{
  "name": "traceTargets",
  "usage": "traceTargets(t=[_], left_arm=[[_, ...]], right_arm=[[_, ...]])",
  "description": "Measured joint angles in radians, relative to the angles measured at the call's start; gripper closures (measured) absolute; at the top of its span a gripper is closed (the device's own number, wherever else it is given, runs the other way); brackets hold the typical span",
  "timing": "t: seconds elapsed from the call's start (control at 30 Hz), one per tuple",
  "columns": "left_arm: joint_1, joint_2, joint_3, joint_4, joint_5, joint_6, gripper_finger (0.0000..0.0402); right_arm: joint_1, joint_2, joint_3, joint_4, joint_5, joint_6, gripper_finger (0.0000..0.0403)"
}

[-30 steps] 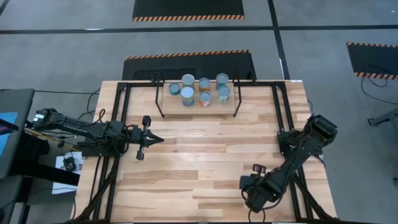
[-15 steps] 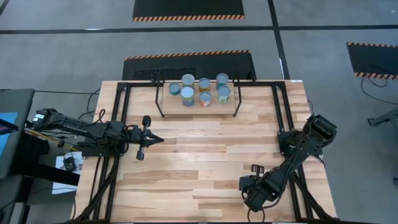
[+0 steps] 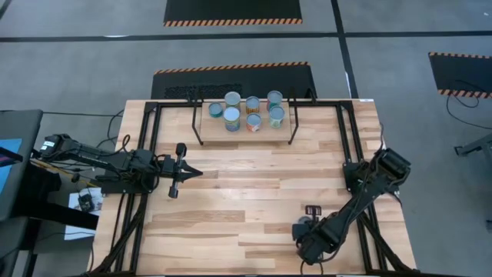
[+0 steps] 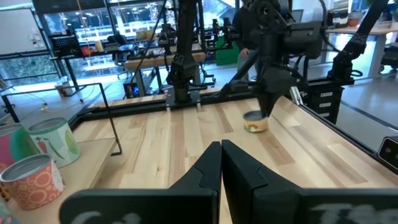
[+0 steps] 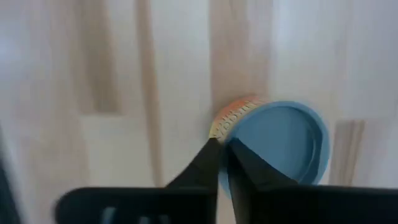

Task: Pick and place cans onto a shelf
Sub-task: Put the canned mushrooms on the shelf

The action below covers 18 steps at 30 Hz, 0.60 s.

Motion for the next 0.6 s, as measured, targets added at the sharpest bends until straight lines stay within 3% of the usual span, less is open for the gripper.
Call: traceTargets(t=[0.1, 0.23, 0.43, 0.6], left_arm=[[0.000, 0.000, 0.000, 0.000, 0.000, 0.000, 0.0400], [0.000, 0.000, 0.000, 0.003, 0.000, 0.000, 0.0400], [0.000, 0.000, 0.000, 0.008, 0.000, 0.000, 0.0400], [0.000, 0.000, 0.000, 0.008, 0.000, 0.006, 0.0400]], right_arm=[[-0.031, -0.002, 0.044, -0.006, 0.003, -0.063, 0.0389], [-0.125, -0.003, 0.094, 0.017, 0.022, -0.208, 0.0381], [-0.327, 0.001, 0.140, 0.251, 0.047, -0.557, 0.0395], [-0.482, 0.087, 0.240, 0.329, 0.015, -0.786, 0.0389]])
